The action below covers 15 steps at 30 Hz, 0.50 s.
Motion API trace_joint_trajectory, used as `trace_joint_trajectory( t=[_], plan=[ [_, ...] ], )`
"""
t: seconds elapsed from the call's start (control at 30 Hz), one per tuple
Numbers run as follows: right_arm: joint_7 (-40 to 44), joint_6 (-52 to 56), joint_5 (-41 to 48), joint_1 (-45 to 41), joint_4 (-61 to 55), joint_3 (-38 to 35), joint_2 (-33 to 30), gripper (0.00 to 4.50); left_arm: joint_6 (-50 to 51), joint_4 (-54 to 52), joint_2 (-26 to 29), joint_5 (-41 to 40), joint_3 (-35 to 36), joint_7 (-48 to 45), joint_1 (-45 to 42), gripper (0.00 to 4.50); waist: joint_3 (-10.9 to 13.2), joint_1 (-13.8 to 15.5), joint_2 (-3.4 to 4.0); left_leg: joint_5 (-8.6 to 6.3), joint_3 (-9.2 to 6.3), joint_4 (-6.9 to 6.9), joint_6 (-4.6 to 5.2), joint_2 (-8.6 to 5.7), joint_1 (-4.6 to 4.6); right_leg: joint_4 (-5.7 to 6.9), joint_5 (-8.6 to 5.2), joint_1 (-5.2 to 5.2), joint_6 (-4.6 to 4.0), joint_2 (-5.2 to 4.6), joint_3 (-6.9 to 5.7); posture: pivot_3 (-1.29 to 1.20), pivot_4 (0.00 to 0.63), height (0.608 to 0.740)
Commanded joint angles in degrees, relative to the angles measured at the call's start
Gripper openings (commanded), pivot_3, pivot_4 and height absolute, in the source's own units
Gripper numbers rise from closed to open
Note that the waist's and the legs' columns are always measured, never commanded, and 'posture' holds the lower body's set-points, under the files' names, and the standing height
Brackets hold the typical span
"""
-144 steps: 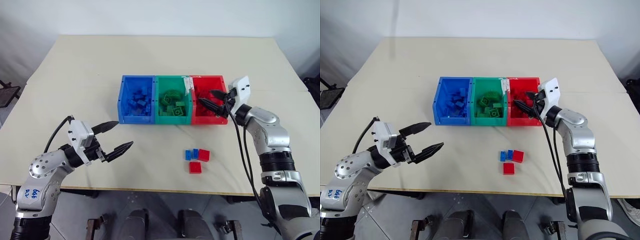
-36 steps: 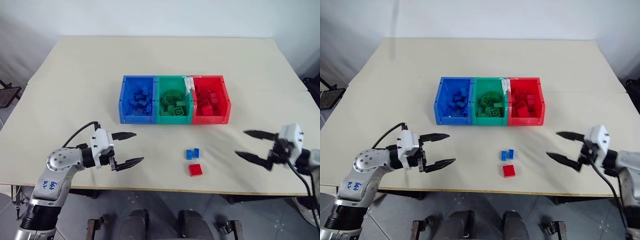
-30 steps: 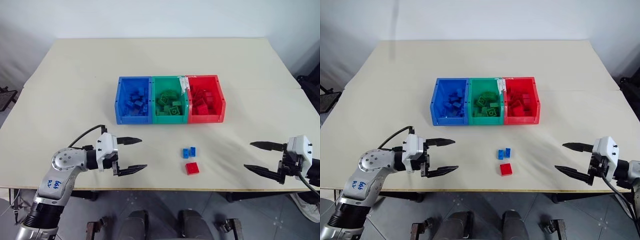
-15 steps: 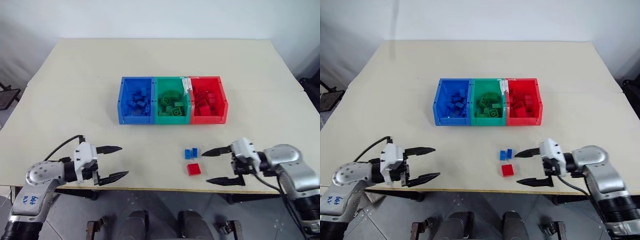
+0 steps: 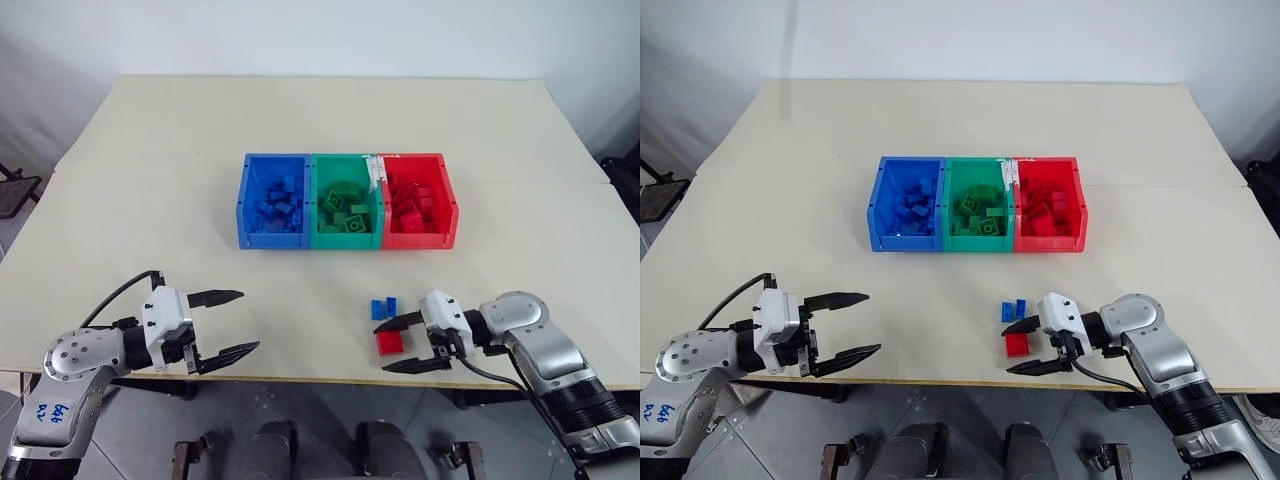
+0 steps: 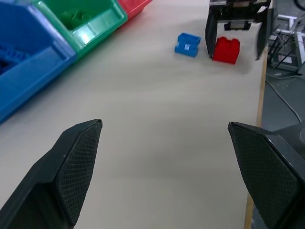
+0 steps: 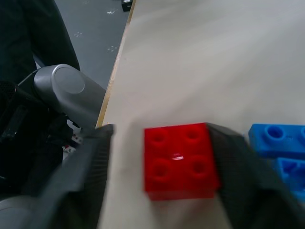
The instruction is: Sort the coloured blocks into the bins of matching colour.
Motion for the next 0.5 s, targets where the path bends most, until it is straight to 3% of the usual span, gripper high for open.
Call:
trace_joint_trajectory(
  t=[0.03, 0.13, 0.27, 0.5],
  plan=[
    [0.3, 1.3, 3.7, 0.2, -2.0, -2.8, 0.1, 1.53, 0.4, -2.4, -0.5, -1.6, -0.4, 0.5, -1.5, 4.5, 0.0, 0.0, 0.0, 0.0, 0.0, 0.0, 0.0, 0.0, 0.0, 0.0, 0.0, 0.0, 0.0, 0.0, -0.01, 0.0, 0.15, 0.74],
    [-1.4, 5.9, 9.0, 0.3, -4.8, -6.5, 0.0, 1.48, 1.3, -2.7, -1.5, -2.1, -0.8, 1.4, -2.8, 4.5, 0.0, 0.0, 0.0, 0.0, 0.0, 0.01, 0.0, -0.01, 0.0, 0.0, 0.0, 0.03, 0.0, 0.0, -0.03, 0.0, 0.15, 0.74],
    [-9.9, 11.8, 13.5, -3.6, -4.9, -12.5, 2.6, 1.48, 5.5, -3.2, -2.5, -4.1, -1.0, 3.8, -4.7, 4.5, 0.0, 0.0, 0.0, 0.0, -0.02, 0.03, 0.0, 0.0, 0.0, 0.0, 0.0, 0.04, 0.01, 0.0, -0.03, 0.0, 0.15, 0.74],
    [-30.5, 1.0, 3.3, -21.0, 15.2, -17.2, 11.9, 1.48, 7.5, -3.0, -4.7, -3.5, -2.4, 7.0, -10.0, 4.5, 0.0, -0.4, 0.0, 0.04, 0.06, 0.02, -0.06, -0.03, 0.0, 0.21, 0.0, -0.15, 0.01, 0.12, 0.02, 0.0, 0.15, 0.74]
  ],
)
